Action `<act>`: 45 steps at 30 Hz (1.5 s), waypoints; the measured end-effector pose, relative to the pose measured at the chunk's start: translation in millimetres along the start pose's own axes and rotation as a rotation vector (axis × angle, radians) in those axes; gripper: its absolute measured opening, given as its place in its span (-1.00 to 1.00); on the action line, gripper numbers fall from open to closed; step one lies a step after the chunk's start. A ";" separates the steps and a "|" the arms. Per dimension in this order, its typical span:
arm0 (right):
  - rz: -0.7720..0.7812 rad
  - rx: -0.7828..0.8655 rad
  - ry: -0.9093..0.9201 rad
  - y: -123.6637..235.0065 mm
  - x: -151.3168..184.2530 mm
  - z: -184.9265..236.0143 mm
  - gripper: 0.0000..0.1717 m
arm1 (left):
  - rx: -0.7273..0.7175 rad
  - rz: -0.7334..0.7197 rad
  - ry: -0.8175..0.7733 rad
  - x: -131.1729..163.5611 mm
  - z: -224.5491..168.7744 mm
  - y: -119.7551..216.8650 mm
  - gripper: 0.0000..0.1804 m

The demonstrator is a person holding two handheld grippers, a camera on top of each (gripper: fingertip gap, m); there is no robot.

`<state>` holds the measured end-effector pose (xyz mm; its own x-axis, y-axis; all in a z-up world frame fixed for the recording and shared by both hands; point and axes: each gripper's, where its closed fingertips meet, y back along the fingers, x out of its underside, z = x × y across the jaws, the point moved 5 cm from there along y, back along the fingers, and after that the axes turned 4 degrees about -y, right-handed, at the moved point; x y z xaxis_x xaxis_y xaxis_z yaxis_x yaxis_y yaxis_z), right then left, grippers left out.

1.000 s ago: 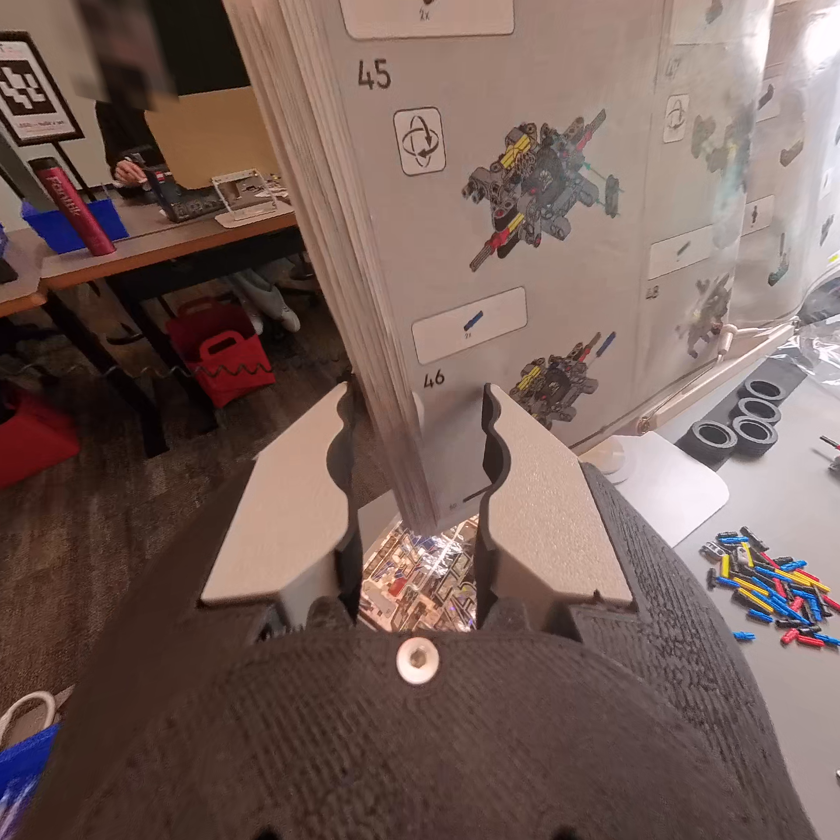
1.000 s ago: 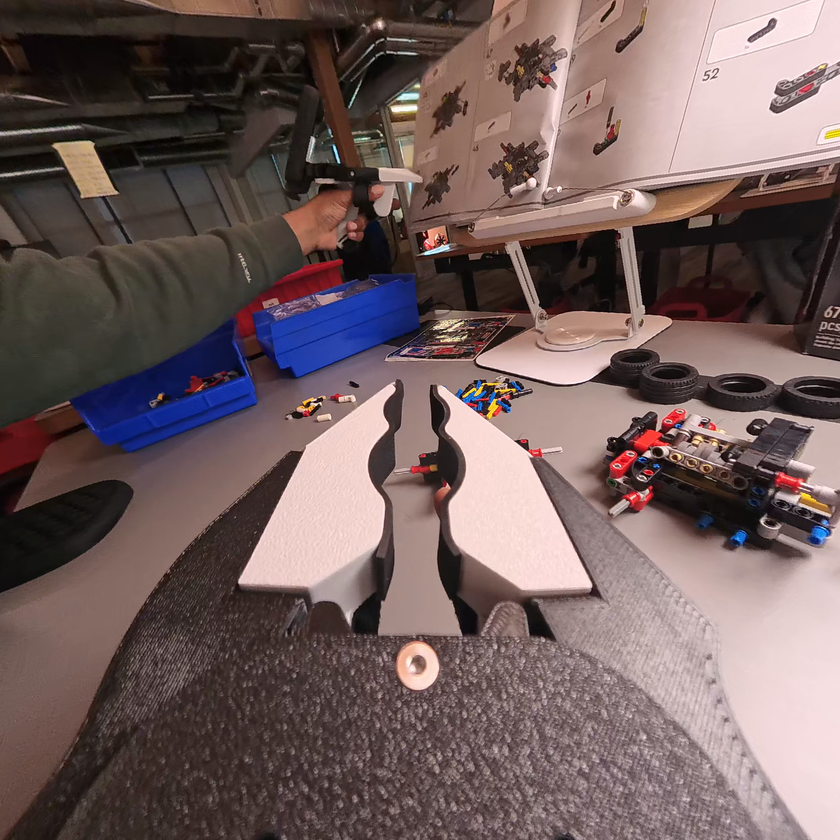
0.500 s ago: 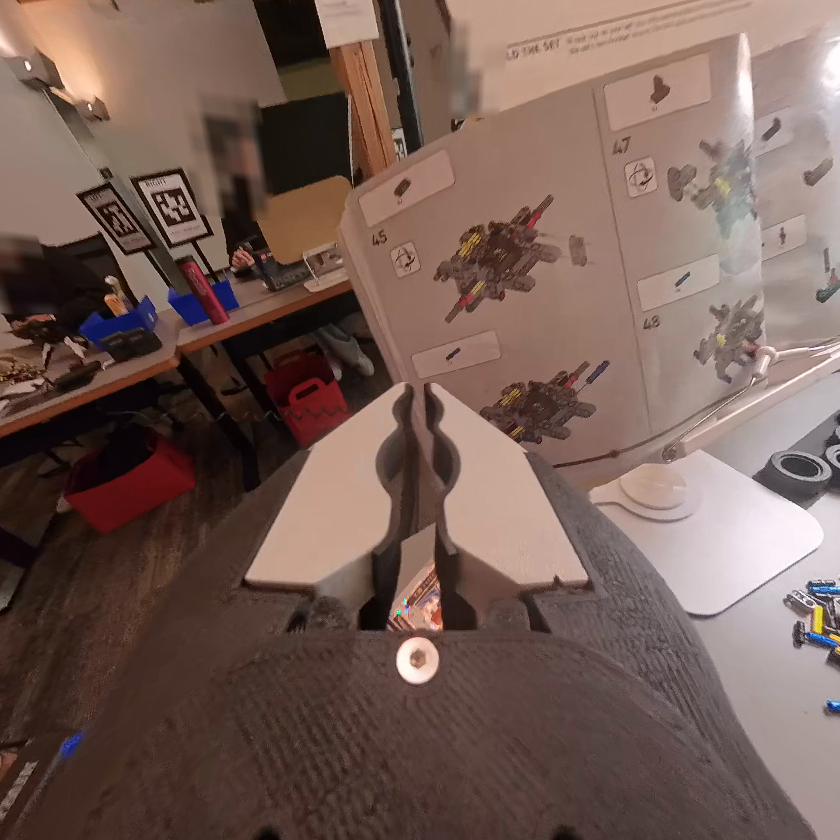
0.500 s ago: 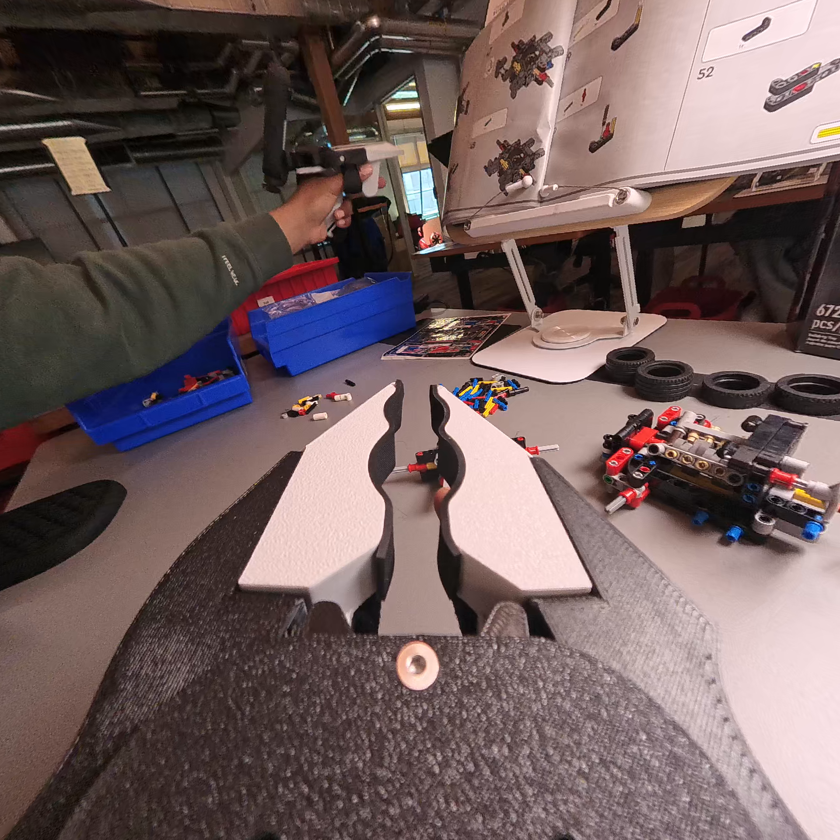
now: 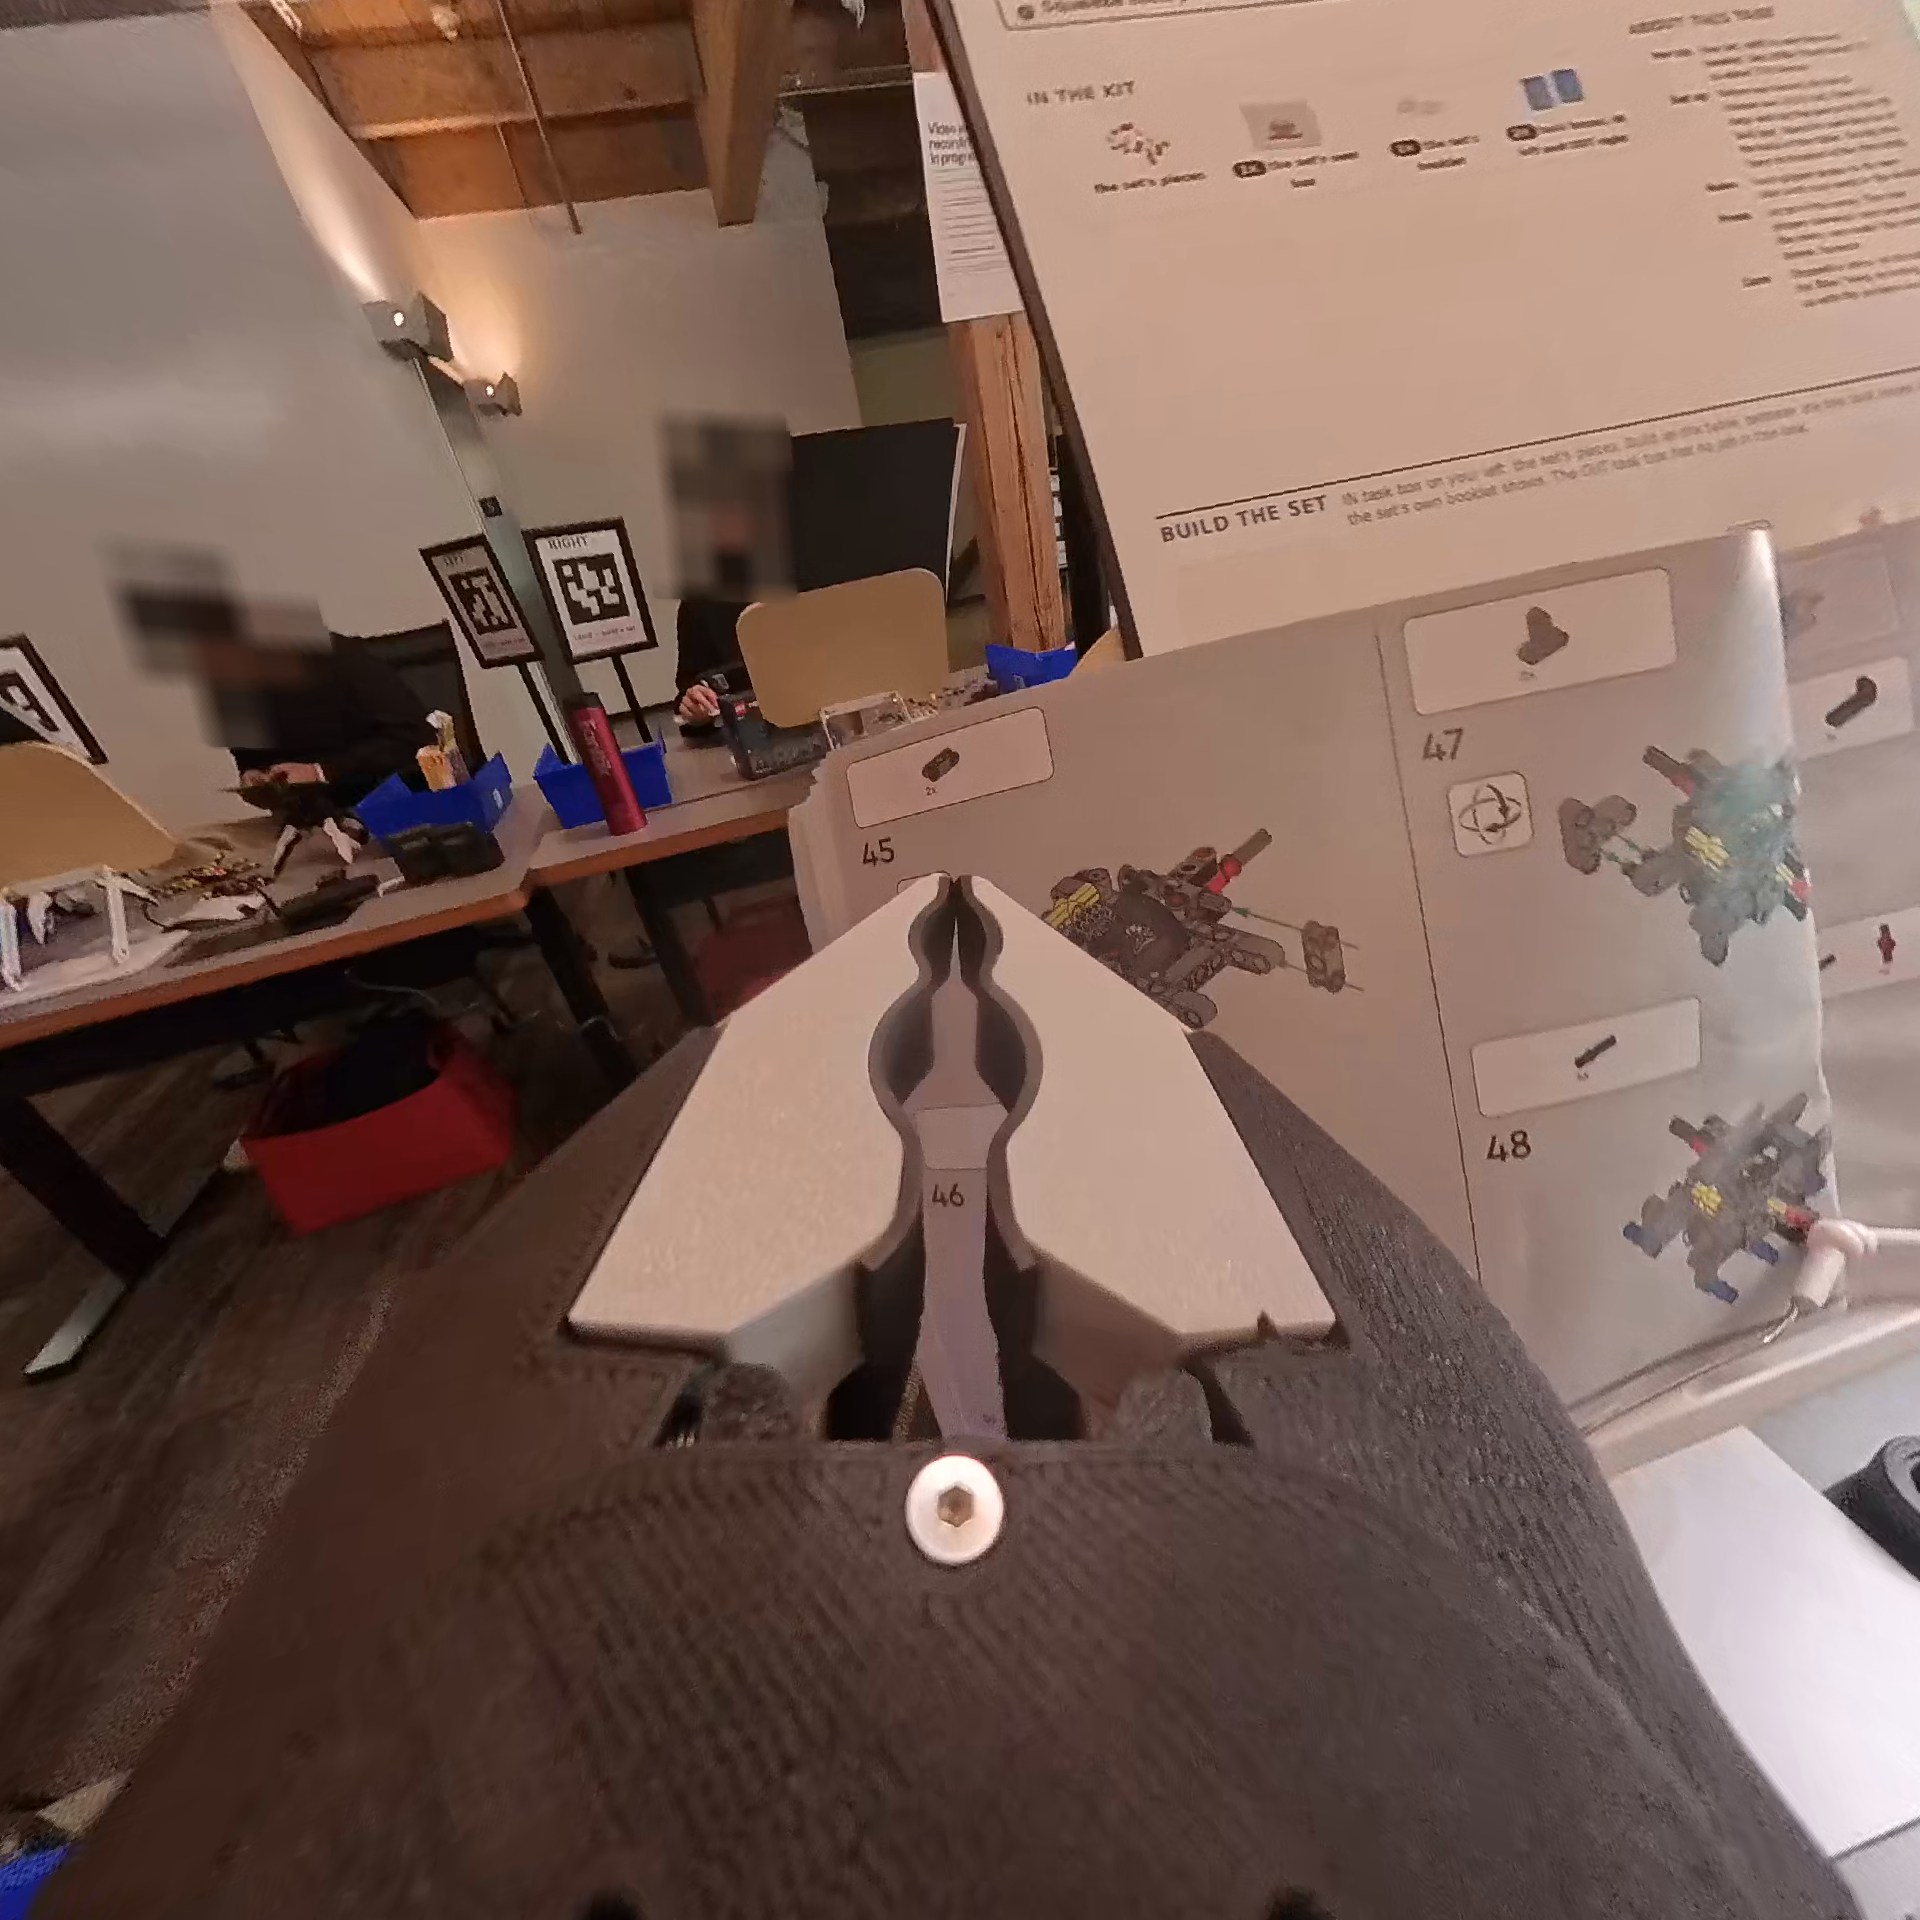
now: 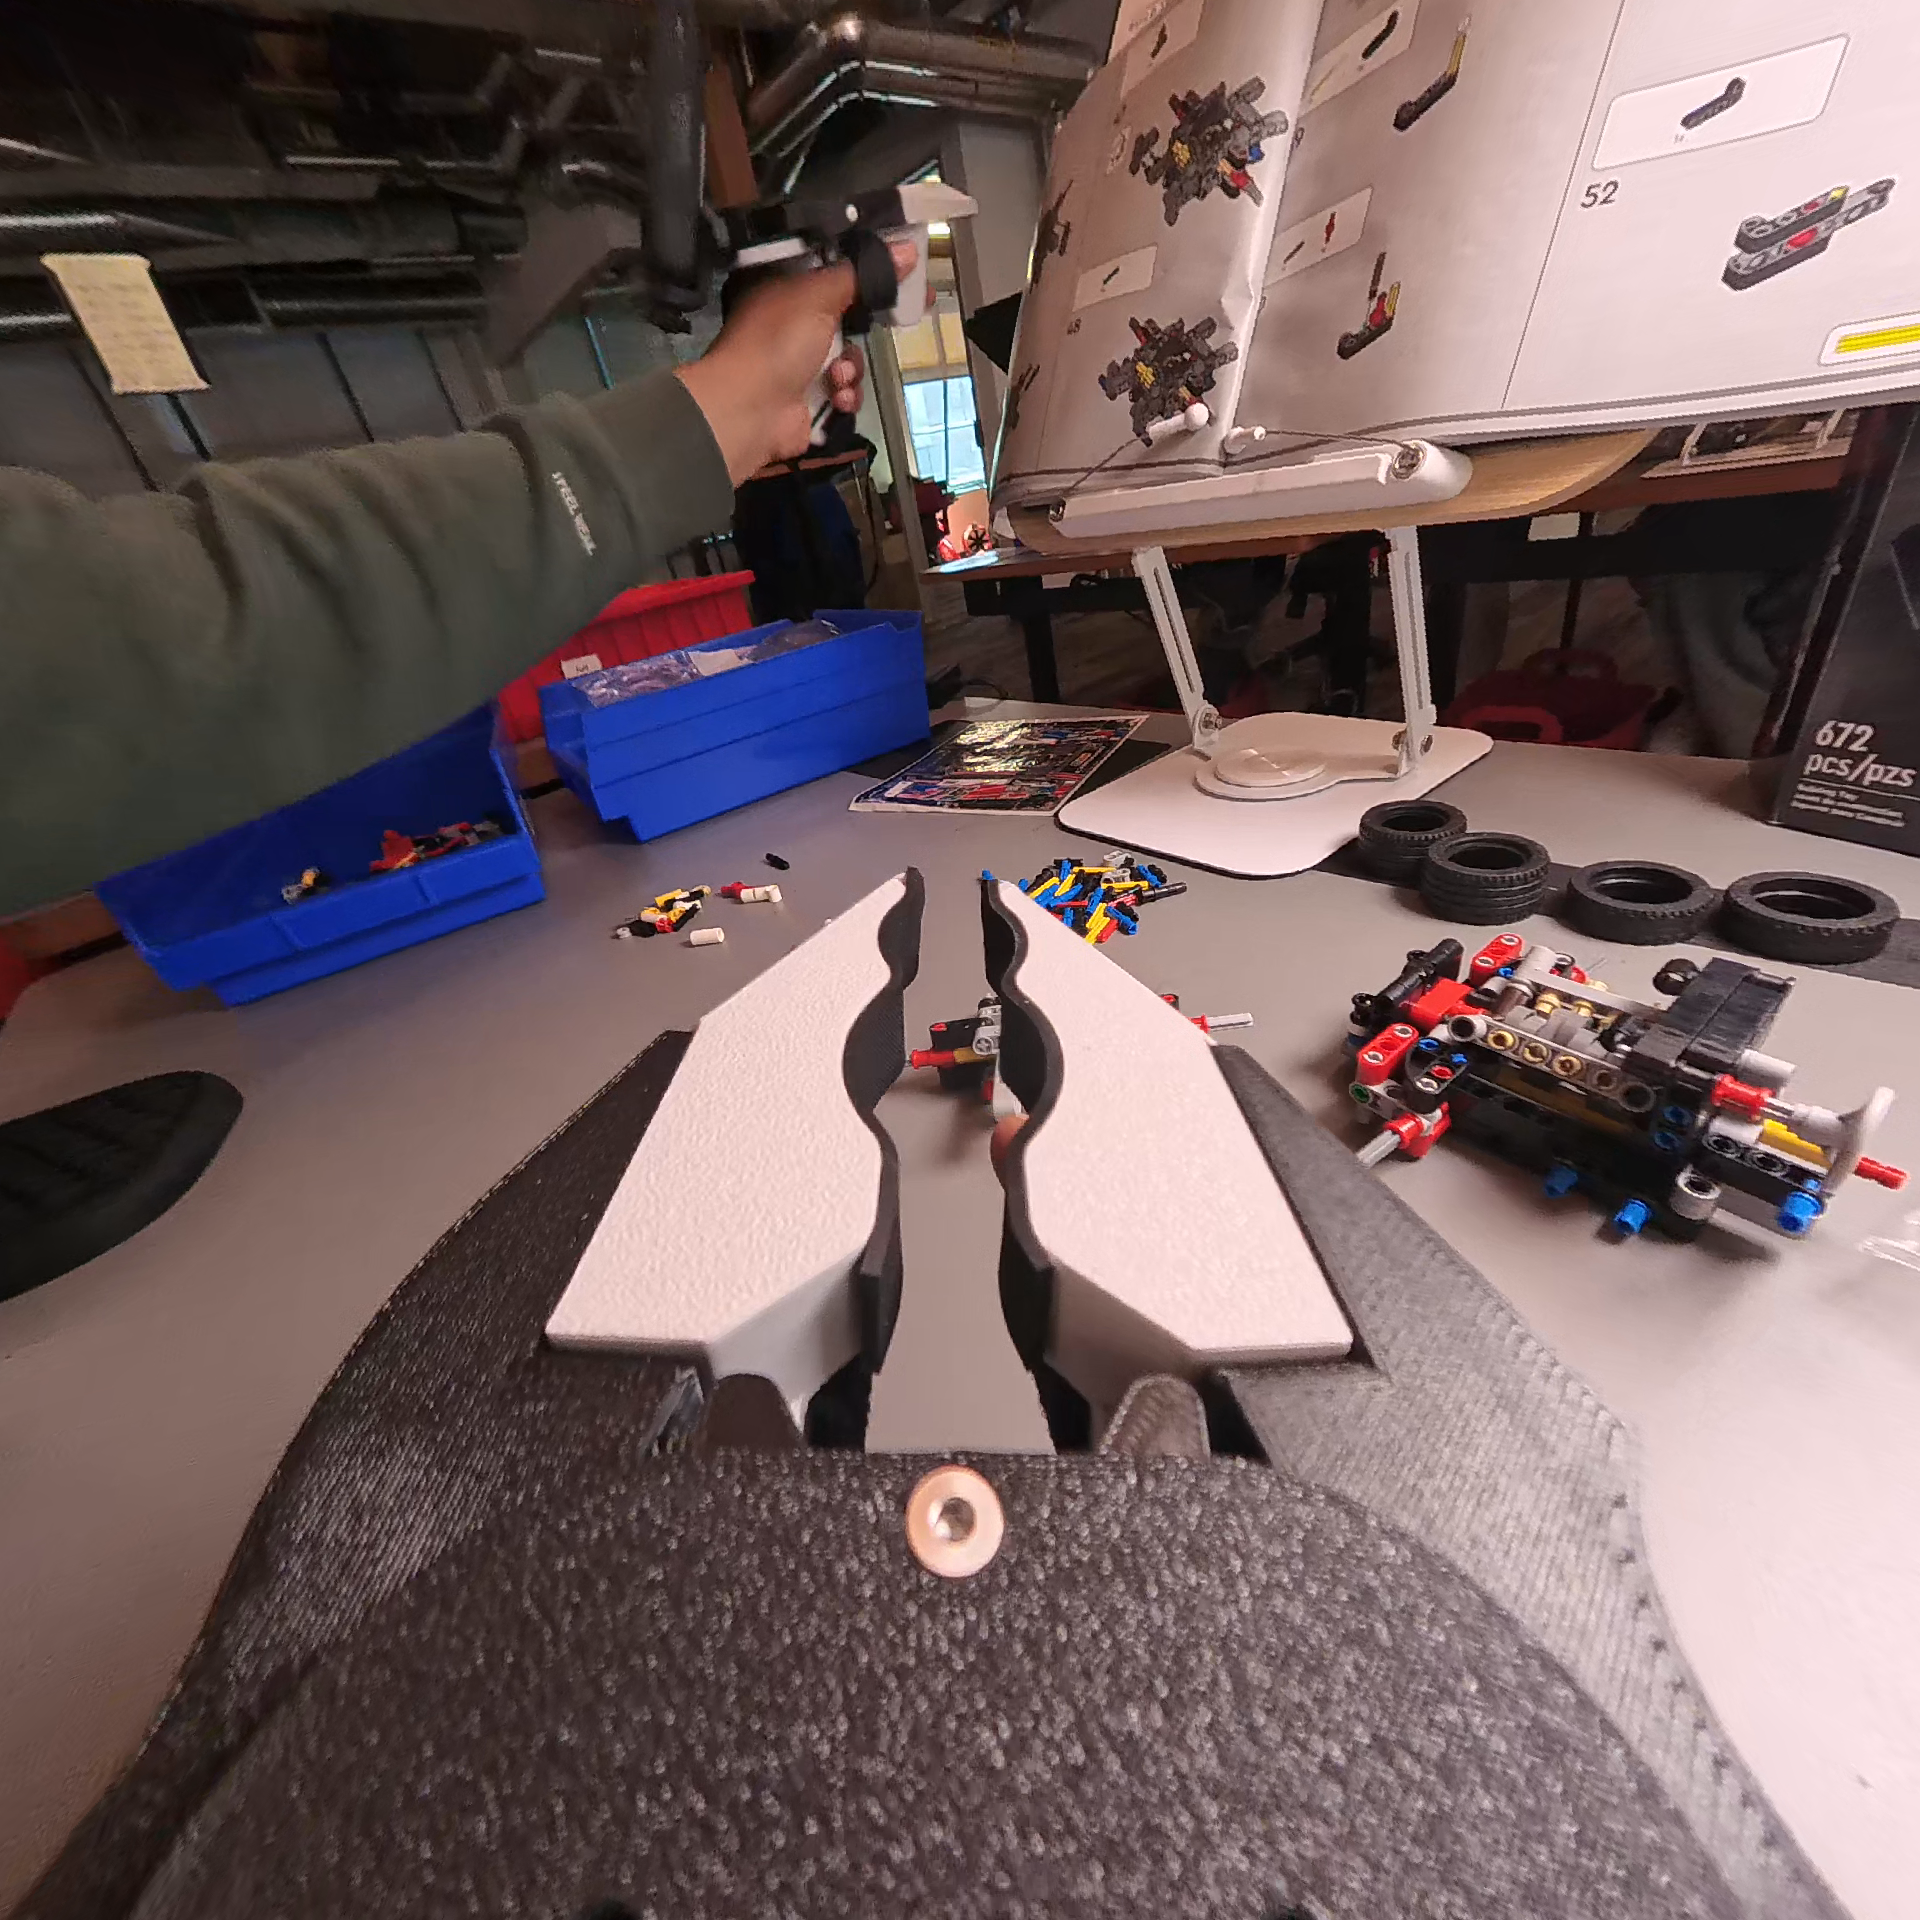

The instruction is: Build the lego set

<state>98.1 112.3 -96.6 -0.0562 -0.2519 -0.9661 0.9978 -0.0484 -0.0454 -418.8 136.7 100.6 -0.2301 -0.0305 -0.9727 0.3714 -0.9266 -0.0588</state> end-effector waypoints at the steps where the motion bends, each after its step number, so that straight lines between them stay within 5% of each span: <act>1: 0.000 0.002 0.005 0.3 0.0 0.0 -0.88 | -0.005 0.003 0.017 0.7 1.2 -3.3 -1.00; 14: 0.048 0.011 0.039 -3.7 10.5 -0.2 -0.88 | -0.003 -0.001 0.075 6.0 3.0 -27.3 -1.00; 28: 0.076 0.016 0.055 -6.1 16.7 -0.3 -0.89 | -0.013 -0.020 0.078 18.9 4.4 -10.3 -1.00; 35: 0.073 0.009 0.053 -7.0 17.1 1.7 -0.89 | 0.017 -0.067 -0.028 23.4 -23.5 37.5 -1.00; 45: 0.052 0.033 0.078 -4.3 13.0 3.1 -0.89 | 0.261 -0.204 0.212 2.8 -98.9 150.2 -0.99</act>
<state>92.9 106.3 -108.2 0.0002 -0.1787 -0.9839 0.9975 -0.0688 0.0127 -274.7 34.5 66.8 -0.0743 0.2169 -0.9734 0.0895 -0.9707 -0.2231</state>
